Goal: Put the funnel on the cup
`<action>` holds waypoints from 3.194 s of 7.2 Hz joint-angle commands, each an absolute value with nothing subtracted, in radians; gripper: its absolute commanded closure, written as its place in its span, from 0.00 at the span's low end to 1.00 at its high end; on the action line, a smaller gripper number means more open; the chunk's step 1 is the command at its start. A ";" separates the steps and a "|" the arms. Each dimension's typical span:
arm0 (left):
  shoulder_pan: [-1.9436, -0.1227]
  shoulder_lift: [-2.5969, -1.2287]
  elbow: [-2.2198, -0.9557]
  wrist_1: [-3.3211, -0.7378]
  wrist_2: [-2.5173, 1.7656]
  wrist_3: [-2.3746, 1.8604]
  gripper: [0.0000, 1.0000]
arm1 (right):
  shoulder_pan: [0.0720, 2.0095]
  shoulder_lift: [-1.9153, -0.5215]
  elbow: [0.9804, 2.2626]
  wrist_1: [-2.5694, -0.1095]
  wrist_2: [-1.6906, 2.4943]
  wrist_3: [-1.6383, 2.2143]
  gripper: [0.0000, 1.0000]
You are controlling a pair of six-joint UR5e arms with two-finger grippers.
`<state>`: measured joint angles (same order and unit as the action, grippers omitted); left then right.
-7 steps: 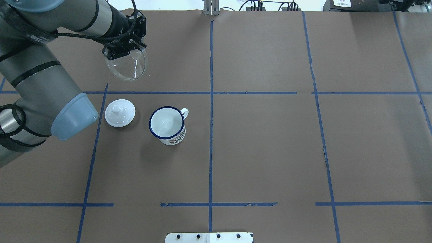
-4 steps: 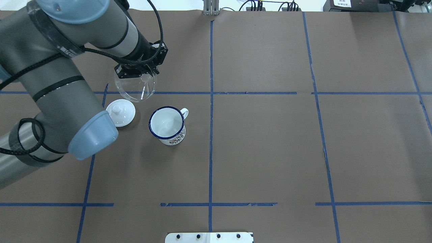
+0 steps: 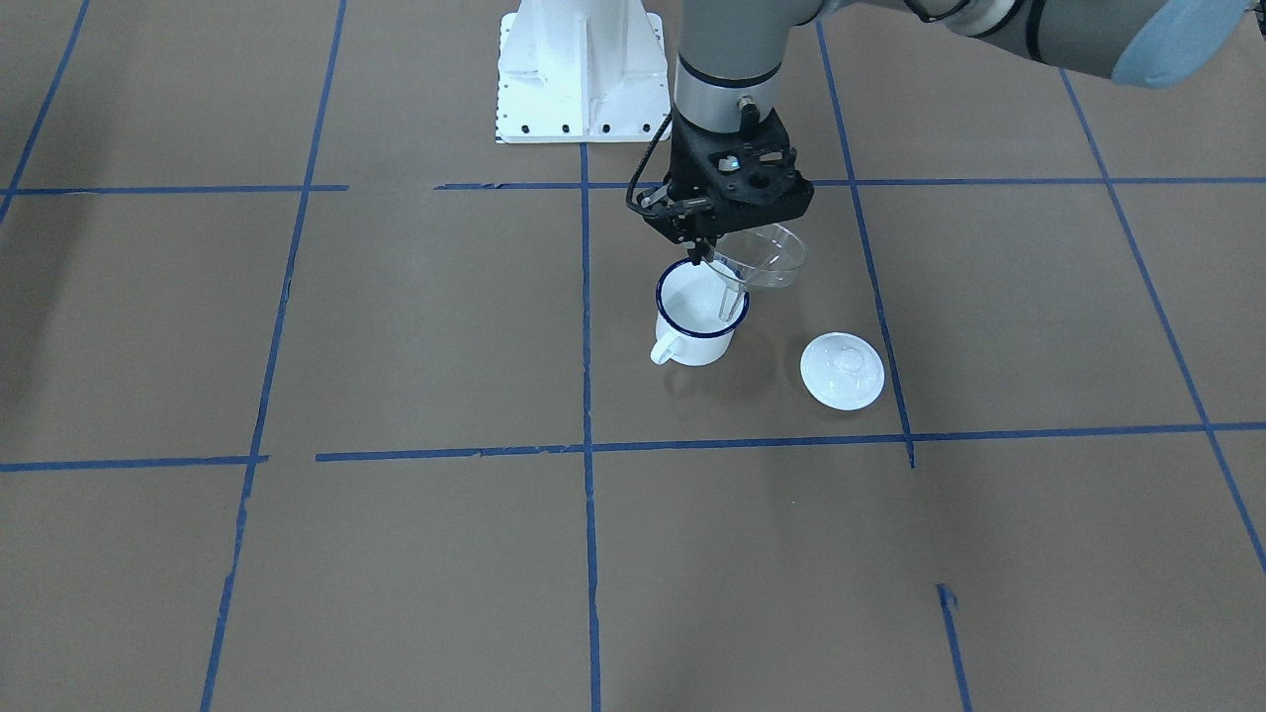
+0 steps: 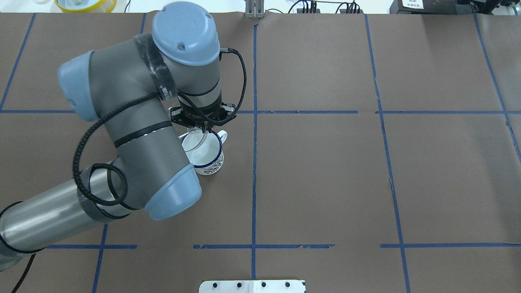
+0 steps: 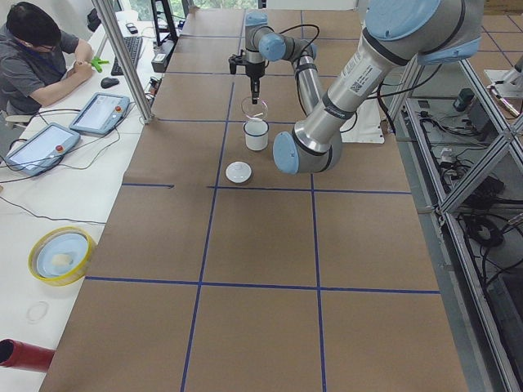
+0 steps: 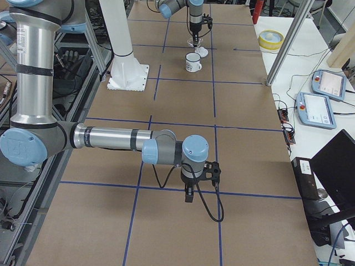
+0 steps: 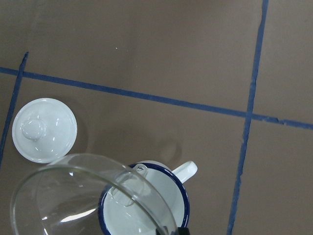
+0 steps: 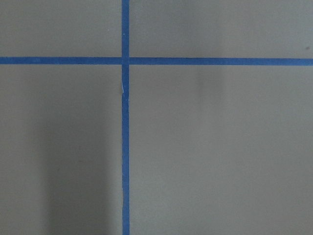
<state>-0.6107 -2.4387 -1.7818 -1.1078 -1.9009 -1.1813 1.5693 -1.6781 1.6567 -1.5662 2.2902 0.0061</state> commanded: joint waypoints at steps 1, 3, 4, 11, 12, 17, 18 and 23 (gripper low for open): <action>-0.548 -2.450 -1.718 -1.107 -1.855 -1.167 1.00 | 1.569 -1.678 1.657 -1.566 2.290 0.006 0.00; -0.548 -2.444 -1.707 -1.121 -1.855 -1.096 1.00 | 1.569 -1.678 1.657 -1.566 2.290 0.006 0.00; -0.548 -2.442 -1.707 -1.123 -1.855 -1.094 1.00 | 1.569 -1.678 1.657 -1.566 2.290 0.006 0.00; -0.554 -2.332 -1.857 -1.227 -1.810 -1.186 0.00 | 1.569 -1.678 1.657 -1.566 2.290 0.006 0.00; -0.575 -2.324 -1.885 -1.233 -1.807 -1.186 0.00 | 1.569 -1.678 1.657 -1.566 2.290 0.006 0.00; -1.087 -2.093 -1.993 -1.336 -2.049 -0.796 0.00 | 1.569 -1.678 1.657 -1.566 2.290 0.006 0.00; -1.189 -2.009 -1.993 -1.345 -2.086 -0.599 0.00 | 1.569 -1.678 1.655 -1.566 2.290 0.006 0.00; -1.584 -1.619 -1.730 -1.496 -2.292 0.021 0.00 | 1.569 -1.678 1.657 -1.566 2.290 0.006 0.00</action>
